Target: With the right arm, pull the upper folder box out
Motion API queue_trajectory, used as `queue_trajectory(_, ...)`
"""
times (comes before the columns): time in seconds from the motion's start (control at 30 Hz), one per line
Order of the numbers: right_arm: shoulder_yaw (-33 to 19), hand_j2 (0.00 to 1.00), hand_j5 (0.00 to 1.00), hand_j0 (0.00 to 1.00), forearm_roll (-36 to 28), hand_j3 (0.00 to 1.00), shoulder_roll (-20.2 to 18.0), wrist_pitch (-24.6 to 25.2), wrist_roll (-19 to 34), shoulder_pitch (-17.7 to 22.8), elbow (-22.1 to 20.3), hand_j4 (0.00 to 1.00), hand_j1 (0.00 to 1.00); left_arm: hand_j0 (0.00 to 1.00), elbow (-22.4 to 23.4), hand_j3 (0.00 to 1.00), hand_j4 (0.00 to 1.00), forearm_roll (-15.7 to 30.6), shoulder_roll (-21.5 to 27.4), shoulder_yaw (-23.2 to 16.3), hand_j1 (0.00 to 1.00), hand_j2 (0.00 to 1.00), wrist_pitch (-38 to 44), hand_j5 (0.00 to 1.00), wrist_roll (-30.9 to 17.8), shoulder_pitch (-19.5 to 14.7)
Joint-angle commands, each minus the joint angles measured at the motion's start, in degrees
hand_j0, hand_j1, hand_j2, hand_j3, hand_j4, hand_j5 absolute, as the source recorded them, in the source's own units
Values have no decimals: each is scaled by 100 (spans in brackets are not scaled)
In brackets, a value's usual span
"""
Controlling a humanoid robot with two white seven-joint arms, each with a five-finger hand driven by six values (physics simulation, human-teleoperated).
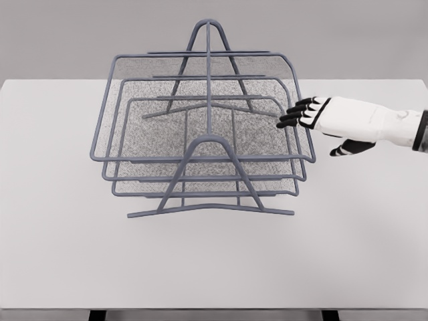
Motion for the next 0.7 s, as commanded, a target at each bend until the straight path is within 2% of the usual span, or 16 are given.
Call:
queue_trajectory(0.0,102,100,100,100,-5,100,-119,15,-1,0,0,100,100,100,-2,100,100,2,0,2,100,100,0,100,-1,0)
queue_trajectory(0.1,234,100,100,100,-5,100,-242,15,-1,9,0,100,100,100,-2,100,100,2,0,2,100,100,0,100,-1,0)
queue_trajectory(0.67,164,100,100,100,-75,100,-1138,15,-1,-26,35,100,100,100,-2,100,100,2,0,2,100,100,0,100,-1,0)
